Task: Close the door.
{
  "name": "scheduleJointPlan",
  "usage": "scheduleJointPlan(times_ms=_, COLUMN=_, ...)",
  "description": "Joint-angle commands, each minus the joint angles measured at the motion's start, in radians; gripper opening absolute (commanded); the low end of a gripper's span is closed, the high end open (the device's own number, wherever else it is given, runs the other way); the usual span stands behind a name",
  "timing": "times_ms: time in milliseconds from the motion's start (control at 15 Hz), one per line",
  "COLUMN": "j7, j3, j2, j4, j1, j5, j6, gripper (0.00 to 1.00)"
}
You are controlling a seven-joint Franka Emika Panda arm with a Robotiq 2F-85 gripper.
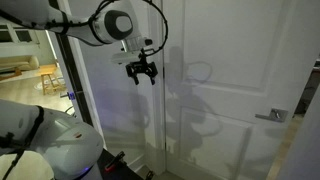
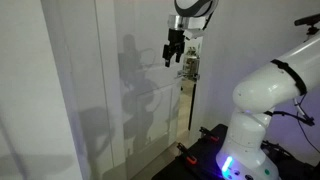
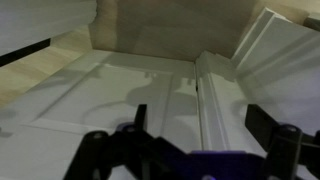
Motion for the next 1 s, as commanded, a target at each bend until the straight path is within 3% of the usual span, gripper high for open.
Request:
scheduleJointPlan(times_ms=0, j7=0.001, j3=-0.001, j2=0.001, j4=0.003, j1=0.002, j5=-0.001, j6=-0.003, gripper=1.00)
scheduleJointPlan(times_ms=533, j7=0.005, j3=-0.004, j2=0.050, j4=0.010, j1=-0.027, j5=-0.050, j6=0.060, gripper=1.00)
scheduleJointPlan(times_ms=933, j7=-0.019, j3=-0.054, j2=0.171, j4=0.022, j1=-0.104, j5=-0.173, j6=0.277, gripper=1.00)
